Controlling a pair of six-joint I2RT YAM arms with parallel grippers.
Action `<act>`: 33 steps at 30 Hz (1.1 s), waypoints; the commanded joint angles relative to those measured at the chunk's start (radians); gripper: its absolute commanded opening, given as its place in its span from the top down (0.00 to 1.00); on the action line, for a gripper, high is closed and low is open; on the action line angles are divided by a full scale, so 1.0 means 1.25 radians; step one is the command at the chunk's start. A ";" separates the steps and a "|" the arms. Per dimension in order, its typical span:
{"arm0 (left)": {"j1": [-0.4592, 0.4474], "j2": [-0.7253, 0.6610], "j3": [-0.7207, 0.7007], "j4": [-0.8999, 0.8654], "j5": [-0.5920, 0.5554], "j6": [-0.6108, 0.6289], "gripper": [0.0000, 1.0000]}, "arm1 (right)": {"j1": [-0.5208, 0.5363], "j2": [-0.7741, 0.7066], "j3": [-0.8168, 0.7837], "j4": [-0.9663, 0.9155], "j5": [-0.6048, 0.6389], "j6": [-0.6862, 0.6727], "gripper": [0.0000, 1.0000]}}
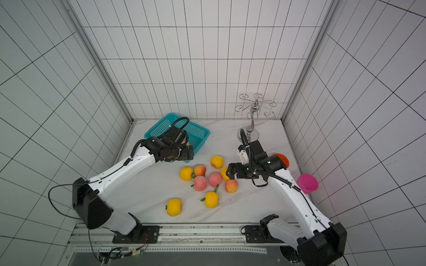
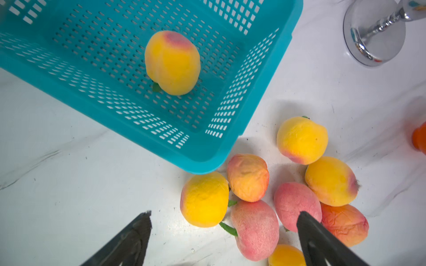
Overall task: Put the peaches into the basket
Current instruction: Pick up the peach from the center of the board.
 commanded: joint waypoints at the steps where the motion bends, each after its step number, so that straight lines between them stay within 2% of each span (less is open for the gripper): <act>1: -0.030 -0.041 -0.043 -0.009 -0.020 -0.066 0.03 | 0.006 -0.010 -0.035 -0.010 0.000 0.019 0.00; 7: -0.051 -0.103 -0.133 0.020 0.013 -0.108 0.03 | 0.019 -0.009 -0.072 0.007 0.002 0.045 0.00; 14: -0.049 -0.141 -0.206 0.048 0.035 -0.096 0.03 | 0.038 0.011 -0.122 0.054 0.030 0.109 0.00; 26: -0.043 -0.167 -0.262 0.078 0.104 -0.052 0.03 | 0.053 0.066 -0.149 0.106 0.071 0.182 0.00; 33: -0.008 -0.184 -0.265 0.078 0.131 -0.029 0.03 | 0.060 0.108 -0.191 0.161 0.076 0.197 0.00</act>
